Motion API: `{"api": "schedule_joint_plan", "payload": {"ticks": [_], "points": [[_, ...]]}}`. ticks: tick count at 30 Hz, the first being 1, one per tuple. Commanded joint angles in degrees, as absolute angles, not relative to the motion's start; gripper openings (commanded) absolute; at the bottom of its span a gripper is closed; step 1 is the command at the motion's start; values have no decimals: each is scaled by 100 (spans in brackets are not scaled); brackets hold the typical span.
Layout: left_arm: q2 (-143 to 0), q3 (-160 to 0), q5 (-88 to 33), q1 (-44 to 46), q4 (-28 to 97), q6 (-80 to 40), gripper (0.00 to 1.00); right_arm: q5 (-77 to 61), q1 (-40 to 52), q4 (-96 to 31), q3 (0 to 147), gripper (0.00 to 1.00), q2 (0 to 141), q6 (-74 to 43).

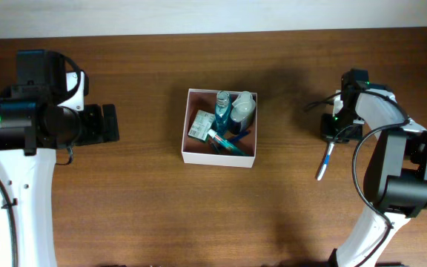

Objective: Pack container
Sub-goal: 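Grasp the blue-white toothbrush with the right gripper, then place the toothbrush into the box and release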

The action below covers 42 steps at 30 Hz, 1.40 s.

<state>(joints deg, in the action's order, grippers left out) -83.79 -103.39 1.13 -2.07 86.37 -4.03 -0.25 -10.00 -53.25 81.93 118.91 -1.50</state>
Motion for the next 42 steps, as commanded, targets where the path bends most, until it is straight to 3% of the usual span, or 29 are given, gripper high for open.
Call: {"api": "schedule_joint_plan", "payload": {"ticks": [1,7,12,16,23,32,33,34,37,38,42], "points": [[-8302,-10398,150,-231,8641,-357,99,-513,-797,-5457,8106,4,11552,-198],[-8302,-10398,150,-231,8641,-357,99,-563,10,-5811,8372,4,10252,-198],[-8302,-10398,150,-231,8641,-357,99,-447,1295,-5946,8689,4,8932,-176],[-8302,-10398,150,-231,8641,-357,99,-377,2502,-5581,8702,4,8326,1039],[-8302,-10398,150,-231,8641,-357,100,-384,3948,-5524,8641,4,8661,4156],[-8302,-10398,150,-231,8641,-357,99,-154,3822,-4692,8641,4,10243,4504],[-8302,-10398,150,-231,8641,-357,99,27,3822,-4624,8643,9,10357,4501],[-8302,-10398,150,-231,8641,-357,100,244,3822,-4554,8643,24,10455,4497],[-8302,-10398,150,-231,8641,-357,99,506,3837,-4491,8661,29,10512,4427],[-8302,-10398,150,-231,8641,-357,99,565,3857,-4519,8713,36,10462,4248],[-8302,-10398,150,-231,8641,-357,99,648,3865,-4836,9070,41,10062,3055]]}}
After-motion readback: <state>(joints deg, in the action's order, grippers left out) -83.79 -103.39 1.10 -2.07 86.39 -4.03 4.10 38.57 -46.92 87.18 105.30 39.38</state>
